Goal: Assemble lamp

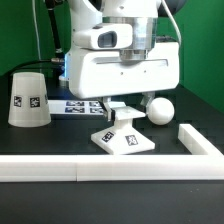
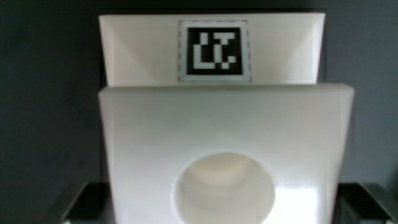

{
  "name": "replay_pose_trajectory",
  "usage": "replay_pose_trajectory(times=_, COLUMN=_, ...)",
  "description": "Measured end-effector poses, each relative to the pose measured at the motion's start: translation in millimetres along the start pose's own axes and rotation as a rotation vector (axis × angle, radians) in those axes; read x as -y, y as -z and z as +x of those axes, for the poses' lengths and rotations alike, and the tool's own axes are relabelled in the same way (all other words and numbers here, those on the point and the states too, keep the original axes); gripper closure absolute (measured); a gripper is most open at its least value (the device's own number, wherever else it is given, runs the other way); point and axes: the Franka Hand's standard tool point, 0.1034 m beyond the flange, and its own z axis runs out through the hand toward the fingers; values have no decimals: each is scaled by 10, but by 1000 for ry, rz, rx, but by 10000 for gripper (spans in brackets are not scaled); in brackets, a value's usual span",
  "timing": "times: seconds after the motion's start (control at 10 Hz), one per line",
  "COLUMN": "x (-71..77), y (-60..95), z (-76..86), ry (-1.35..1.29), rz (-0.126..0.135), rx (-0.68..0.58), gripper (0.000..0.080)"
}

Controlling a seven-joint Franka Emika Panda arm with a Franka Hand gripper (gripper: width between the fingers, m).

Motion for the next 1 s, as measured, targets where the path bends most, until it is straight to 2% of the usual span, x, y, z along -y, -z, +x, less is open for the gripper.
replay_pose_trajectory(times=0.1, x=104, y=-3, z=96, ry=-135, rz=-2, rx=-16, gripper=262)
replay_pose_trajectory(times=0.3, x=198, y=-11, z=316, ry=-234, rz=9, rx=-41, gripper=262)
replay_pose_trajectory(times=0.6, x=243, y=-16, z=499, ry=-207, rz=8, rx=-77, gripper=262)
replay_pose_trajectory(times=1.0, x=397, y=-19, z=791, ry=-185, rz=15, rx=-104, gripper=262)
